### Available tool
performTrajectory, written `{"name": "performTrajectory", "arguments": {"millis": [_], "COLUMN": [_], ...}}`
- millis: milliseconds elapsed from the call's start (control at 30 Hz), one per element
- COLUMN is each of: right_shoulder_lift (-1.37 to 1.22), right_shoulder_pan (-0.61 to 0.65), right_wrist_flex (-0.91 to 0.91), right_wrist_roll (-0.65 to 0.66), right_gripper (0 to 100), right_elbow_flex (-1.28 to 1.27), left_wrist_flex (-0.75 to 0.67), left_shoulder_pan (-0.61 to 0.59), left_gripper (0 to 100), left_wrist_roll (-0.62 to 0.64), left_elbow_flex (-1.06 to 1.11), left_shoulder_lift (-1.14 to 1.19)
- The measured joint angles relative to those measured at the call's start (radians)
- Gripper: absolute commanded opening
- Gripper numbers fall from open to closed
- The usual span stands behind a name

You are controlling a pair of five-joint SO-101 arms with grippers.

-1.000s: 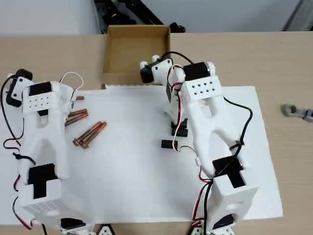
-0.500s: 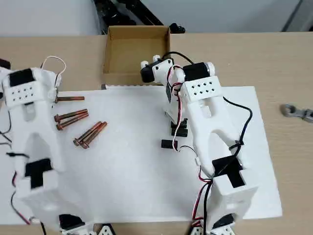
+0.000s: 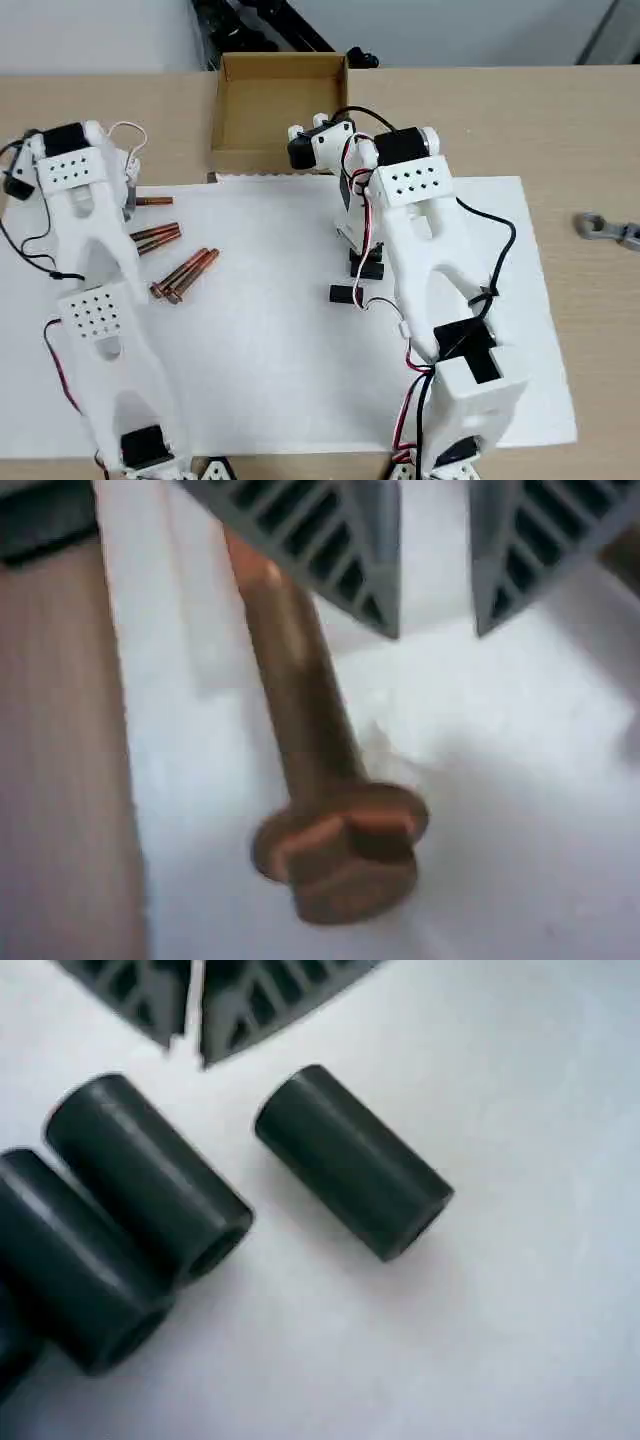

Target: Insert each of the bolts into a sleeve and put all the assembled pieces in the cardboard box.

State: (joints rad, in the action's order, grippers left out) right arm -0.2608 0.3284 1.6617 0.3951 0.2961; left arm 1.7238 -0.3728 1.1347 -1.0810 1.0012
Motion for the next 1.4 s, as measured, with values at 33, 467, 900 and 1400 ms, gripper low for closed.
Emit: {"name": "performTrajectory", "arguments": {"millis": [33,467,900,1400], "right_shoulder_lift": [0.000,0.000,0.000,0.000], "right_shoulder_pan": [0.000,0.000,0.000,0.000], "right_wrist_flex": [0.000,0.000,0.000,0.000], "right_wrist_roll": [0.000,0.000,0.000,0.000], "right_gripper": [0.7,0.6,0.4,0.4], "right_elbow_flex": [0.000,0.000,0.000,0.000], "left_wrist_flex": [0.000,0.000,-0.005,-0.006], "left_shoulder_pan": [0.000,0.000,0.005,0.005], "left_gripper": [5,4,2,1], "left_wrist_roll": [0.002,0.021,0.020,0.021], "left_elbow_flex": [-0.006,-0.015,-0.068,-0.066], "left_shoulder_lift": [0.009,0.087,0.135,0.135]}}
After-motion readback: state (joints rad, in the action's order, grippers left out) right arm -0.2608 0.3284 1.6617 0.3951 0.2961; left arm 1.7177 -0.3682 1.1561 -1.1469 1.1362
